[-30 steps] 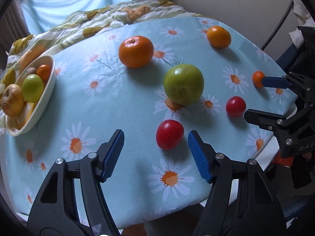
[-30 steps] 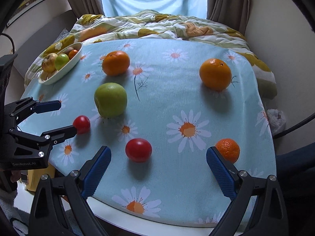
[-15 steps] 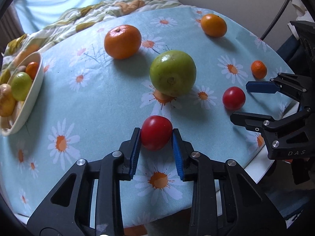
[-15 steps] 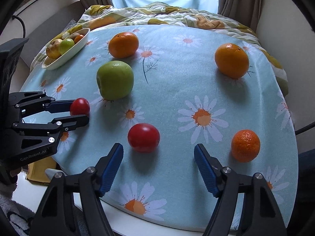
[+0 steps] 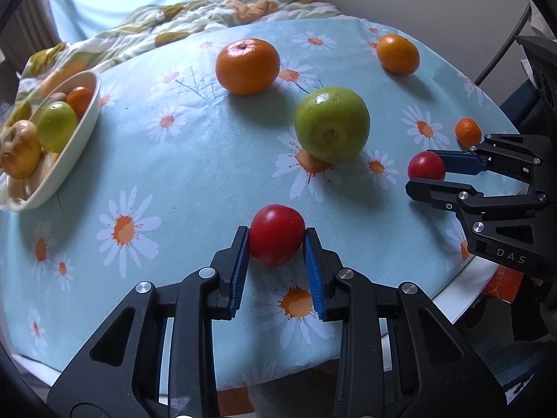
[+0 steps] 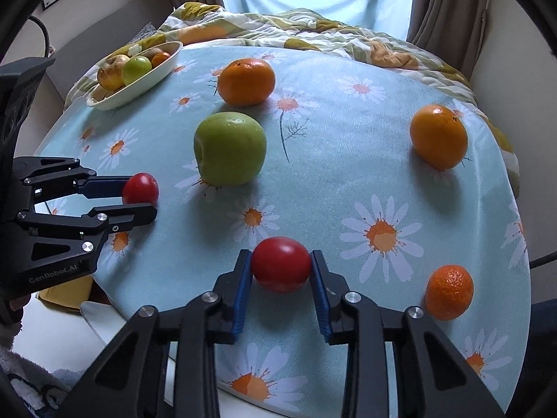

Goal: Organize fruits
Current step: 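Carry the tomato to the plate and open the left tool while the right tool carries its tomato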

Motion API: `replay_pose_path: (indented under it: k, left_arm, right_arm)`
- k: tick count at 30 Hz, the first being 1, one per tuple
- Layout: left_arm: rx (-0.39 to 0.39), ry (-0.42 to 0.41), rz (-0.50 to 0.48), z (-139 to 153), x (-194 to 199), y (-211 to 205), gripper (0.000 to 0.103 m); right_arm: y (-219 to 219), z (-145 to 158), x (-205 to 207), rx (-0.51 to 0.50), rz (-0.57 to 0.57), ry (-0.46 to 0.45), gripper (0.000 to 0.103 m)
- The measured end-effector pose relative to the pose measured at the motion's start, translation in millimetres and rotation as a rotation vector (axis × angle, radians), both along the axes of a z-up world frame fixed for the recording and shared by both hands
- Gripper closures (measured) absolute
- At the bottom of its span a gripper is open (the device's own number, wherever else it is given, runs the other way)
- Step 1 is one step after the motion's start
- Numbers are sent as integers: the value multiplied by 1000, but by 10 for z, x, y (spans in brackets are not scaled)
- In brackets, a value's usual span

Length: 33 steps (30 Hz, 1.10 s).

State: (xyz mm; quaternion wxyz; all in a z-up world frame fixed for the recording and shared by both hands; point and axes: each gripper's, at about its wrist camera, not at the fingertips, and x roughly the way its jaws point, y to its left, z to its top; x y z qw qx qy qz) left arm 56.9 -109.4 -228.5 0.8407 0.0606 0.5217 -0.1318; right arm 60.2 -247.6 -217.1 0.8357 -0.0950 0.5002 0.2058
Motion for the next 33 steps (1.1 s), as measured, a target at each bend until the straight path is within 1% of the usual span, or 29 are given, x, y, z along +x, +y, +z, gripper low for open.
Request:
replay_pose_path:
  k: [6, 13, 18, 26, 33]
  left_arm:
    - [-12, -31, 44, 179, -60, 83, 66]
    - [-39, -84, 120, 540, -119, 217, 66]
    - [-32, -130, 176, 812, -167, 347, 66]
    - [-26, -196, 239, 1166, -123, 729, 66]
    - [-25, -213, 266, 1310, -3, 1159, 66]
  right_arm:
    - [11, 137, 31, 10, 8, -19, 73]
    - [41, 397, 55, 46, 18, -42, 73]
    - [123, 638, 93, 71, 48, -73, 73]
    - [433, 992, 250, 104, 99, -127, 73]
    - [833, 1169, 390, 130, 112, -134, 73]
